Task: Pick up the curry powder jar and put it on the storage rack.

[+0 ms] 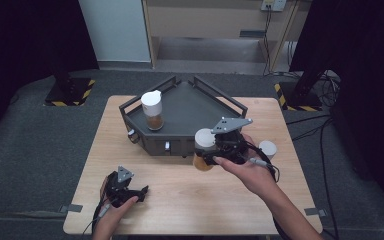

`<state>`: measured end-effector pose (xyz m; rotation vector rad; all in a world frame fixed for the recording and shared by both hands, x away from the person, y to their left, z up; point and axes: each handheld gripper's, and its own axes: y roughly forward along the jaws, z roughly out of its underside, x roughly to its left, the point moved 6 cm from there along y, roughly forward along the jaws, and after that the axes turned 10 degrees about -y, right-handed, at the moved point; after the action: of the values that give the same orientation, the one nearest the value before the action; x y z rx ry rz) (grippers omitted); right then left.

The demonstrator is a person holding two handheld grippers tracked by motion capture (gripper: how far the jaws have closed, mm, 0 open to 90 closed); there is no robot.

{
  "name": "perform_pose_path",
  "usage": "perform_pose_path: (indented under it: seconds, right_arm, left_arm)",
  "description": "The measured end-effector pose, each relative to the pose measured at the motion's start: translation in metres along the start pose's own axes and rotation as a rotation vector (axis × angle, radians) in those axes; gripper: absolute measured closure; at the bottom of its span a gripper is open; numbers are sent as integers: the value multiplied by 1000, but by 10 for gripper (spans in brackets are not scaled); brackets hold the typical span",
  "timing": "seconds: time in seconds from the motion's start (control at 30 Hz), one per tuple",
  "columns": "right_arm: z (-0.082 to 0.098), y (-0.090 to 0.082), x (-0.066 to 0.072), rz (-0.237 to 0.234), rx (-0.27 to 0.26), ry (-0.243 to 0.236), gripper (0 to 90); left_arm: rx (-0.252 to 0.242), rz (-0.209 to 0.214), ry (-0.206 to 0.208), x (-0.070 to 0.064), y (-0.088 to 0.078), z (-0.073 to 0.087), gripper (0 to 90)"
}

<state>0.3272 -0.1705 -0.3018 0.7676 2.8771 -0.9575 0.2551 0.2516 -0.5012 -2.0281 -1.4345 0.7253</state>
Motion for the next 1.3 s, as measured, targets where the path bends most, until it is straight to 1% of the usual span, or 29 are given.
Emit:
perform_pose_path:
  seconds: [0.3,0.47,1.0,1.17,1.3]
  right_arm:
    - [-13,-5,-3,9,-11,-1,341]
    - [-20,-5,-5,11,-13,-9,341]
    - [-32,-2,-12,22,-4,-13,341]
    - [-37,-2,-13,23,-18,-2,341]
    - [-44,-1,-12,24,-22,-10,341]
  left_arm:
    - [0,0,0,0,0,0,23]
    - [0,0,0,0,0,0,23]
    - [-1,-1,0,0,0,0,23]
    - [-1,-1,0,0,0,0,23]
    - [0,-1,0,0,0,0,23]
